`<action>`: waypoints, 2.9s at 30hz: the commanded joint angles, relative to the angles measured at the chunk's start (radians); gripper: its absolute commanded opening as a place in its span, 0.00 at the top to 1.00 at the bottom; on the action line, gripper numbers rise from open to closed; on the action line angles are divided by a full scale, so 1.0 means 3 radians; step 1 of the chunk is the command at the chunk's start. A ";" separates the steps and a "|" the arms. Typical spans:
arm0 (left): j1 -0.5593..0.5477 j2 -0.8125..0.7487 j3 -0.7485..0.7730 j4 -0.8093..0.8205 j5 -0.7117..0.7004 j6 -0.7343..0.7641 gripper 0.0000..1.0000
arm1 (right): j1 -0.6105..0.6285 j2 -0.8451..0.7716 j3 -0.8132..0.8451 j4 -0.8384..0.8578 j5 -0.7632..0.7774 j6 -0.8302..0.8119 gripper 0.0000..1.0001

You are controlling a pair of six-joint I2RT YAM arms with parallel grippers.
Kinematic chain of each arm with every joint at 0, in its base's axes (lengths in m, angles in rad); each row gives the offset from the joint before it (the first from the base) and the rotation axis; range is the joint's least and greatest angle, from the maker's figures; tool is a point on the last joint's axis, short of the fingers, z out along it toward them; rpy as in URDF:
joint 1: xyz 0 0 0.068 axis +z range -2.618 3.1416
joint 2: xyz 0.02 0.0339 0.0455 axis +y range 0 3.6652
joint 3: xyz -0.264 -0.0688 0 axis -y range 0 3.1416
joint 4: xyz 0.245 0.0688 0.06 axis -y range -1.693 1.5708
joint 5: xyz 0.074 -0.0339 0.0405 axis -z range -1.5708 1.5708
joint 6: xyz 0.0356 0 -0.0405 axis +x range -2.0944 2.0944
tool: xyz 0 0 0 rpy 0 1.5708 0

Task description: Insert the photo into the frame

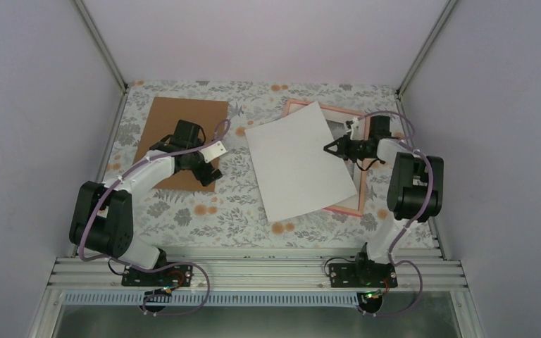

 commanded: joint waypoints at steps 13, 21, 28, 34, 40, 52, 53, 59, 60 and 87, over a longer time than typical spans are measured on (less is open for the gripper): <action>0.0064 0.0127 0.0273 -0.0031 0.0023 -0.0033 0.00 | -0.0418 -0.0714 -0.0823 0.1472 0.0500 0.1006 0.96; 0.0086 0.0201 0.0354 -0.0074 0.0010 0.0034 0.00 | -0.0520 -0.0876 -0.1097 0.1808 0.0843 0.1281 0.96; 0.0111 0.0262 0.0409 -0.0106 -0.0001 0.0116 0.00 | -0.0539 -0.0921 -0.1250 0.2050 0.0583 0.1384 0.96; 0.0117 0.0377 0.0544 -0.0174 0.0261 0.0127 0.00 | -0.0513 -0.0842 -0.1220 0.1695 0.0296 0.1172 0.96; -0.0040 0.0946 0.1096 -0.0203 0.0618 -0.0203 0.08 | -0.0509 -0.0729 -0.1189 0.1520 0.0206 0.0998 0.87; -0.0305 0.2130 0.1998 0.0000 0.0257 -0.0385 0.20 | -0.0404 -0.0261 -0.0877 0.0976 -0.0178 0.0587 0.72; -0.0315 0.2193 0.2062 -0.0010 0.0238 -0.0373 0.21 | -0.0388 -0.0226 -0.0850 0.0942 -0.0199 0.0562 0.71; -0.0366 0.2480 0.2385 -0.0095 0.0225 -0.0333 0.22 | -0.0318 0.0091 -0.0587 0.0694 -0.0368 0.0414 0.65; -0.0377 0.2523 0.2430 -0.0115 0.0220 -0.0335 0.22 | -0.0307 0.0149 -0.0539 0.0664 -0.0396 0.0402 0.64; -0.0320 0.2534 0.2703 -0.0156 0.0104 -0.0481 0.09 | -0.0375 0.0359 -0.0100 0.0834 -0.0212 0.0598 0.96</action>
